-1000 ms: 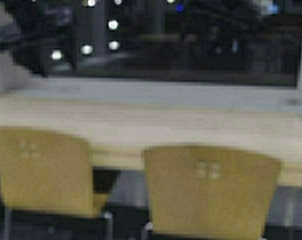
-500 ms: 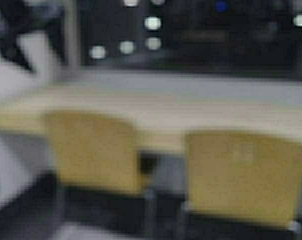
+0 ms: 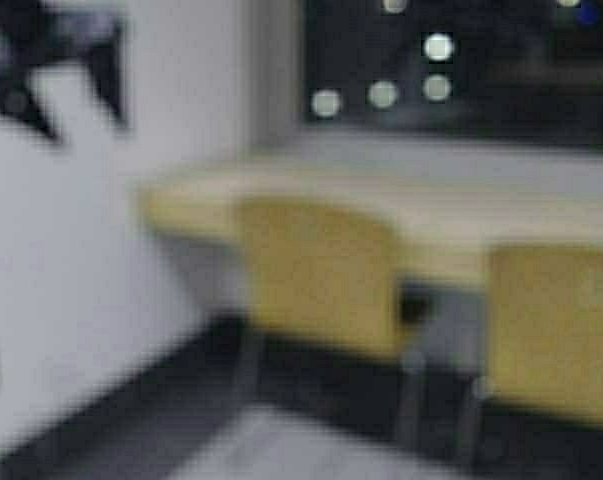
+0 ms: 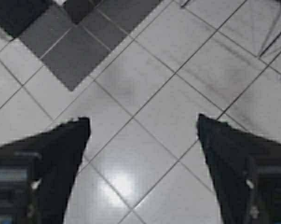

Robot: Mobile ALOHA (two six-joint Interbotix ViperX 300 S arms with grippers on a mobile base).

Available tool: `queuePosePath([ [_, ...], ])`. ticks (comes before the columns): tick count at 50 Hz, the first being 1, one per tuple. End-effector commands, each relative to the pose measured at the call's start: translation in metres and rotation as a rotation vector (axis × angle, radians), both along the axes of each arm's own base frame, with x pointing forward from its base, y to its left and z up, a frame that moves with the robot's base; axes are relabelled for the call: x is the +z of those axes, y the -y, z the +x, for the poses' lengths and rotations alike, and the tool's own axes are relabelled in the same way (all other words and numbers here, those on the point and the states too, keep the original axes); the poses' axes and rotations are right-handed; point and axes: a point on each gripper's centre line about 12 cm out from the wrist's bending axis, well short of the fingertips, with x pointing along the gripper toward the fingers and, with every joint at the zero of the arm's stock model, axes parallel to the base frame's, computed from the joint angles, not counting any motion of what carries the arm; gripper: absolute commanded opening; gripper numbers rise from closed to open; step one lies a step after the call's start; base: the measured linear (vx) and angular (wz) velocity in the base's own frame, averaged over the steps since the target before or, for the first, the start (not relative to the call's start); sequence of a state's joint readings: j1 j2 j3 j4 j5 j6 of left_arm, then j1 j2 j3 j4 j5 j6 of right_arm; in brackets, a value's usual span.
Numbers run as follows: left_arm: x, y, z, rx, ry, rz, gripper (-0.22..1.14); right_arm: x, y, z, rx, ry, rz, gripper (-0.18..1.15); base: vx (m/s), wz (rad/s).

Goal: Push the chairs under the table

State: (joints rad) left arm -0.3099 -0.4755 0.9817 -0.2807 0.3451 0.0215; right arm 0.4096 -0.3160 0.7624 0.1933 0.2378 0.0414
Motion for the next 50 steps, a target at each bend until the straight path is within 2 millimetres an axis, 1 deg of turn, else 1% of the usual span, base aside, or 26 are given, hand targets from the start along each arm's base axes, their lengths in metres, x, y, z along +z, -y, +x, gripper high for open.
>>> queuePosePath([
  [1,0.013,0.001,0.002,0.001,0.044,-0.016,0.96,0.012,-0.001,0.003,-0.001,0.048,0.015,1.00,-0.31,0.13],
  [10,0.011,0.000,0.001,-0.007,0.043,-0.003,0.96,0.015,0.004,0.011,-0.018,0.083,0.011,1.00,-0.34,0.14],
  [13,0.009,0.000,0.001,-0.014,0.042,0.011,0.96,0.014,0.004,0.014,-0.019,0.085,0.005,1.00,-0.36,0.18],
  [19,0.012,0.000,0.004,-0.017,0.065,0.018,0.95,0.010,0.012,0.021,-0.041,0.110,-0.010,1.00,-0.34,0.20],
  [25,0.017,-0.001,0.009,-0.033,0.115,0.048,0.96,0.005,0.010,0.028,-0.052,0.107,-0.002,1.00,-0.33,0.30],
  [28,0.016,-0.002,0.011,-0.032,0.123,0.059,0.96,0.003,0.009,0.031,-0.054,0.099,-0.004,1.00,-0.34,0.33],
  [34,0.016,-0.010,0.015,0.004,0.130,0.057,0.96,0.001,0.010,0.031,-0.052,0.094,-0.009,1.00,-0.35,0.27],
  [37,0.017,-0.011,0.016,0.007,0.133,0.057,0.96,-0.001,0.011,0.030,-0.051,0.087,-0.015,1.00,-0.35,0.22],
  [43,0.017,-0.010,0.015,0.006,0.131,0.056,0.95,-0.005,0.020,0.031,-0.074,0.076,-0.022,1.00,-0.35,0.12],
  [50,0.015,-0.011,0.014,0.014,0.120,0.051,0.95,-0.005,0.020,0.032,-0.069,0.084,-0.033,1.00,-0.33,0.02],
])
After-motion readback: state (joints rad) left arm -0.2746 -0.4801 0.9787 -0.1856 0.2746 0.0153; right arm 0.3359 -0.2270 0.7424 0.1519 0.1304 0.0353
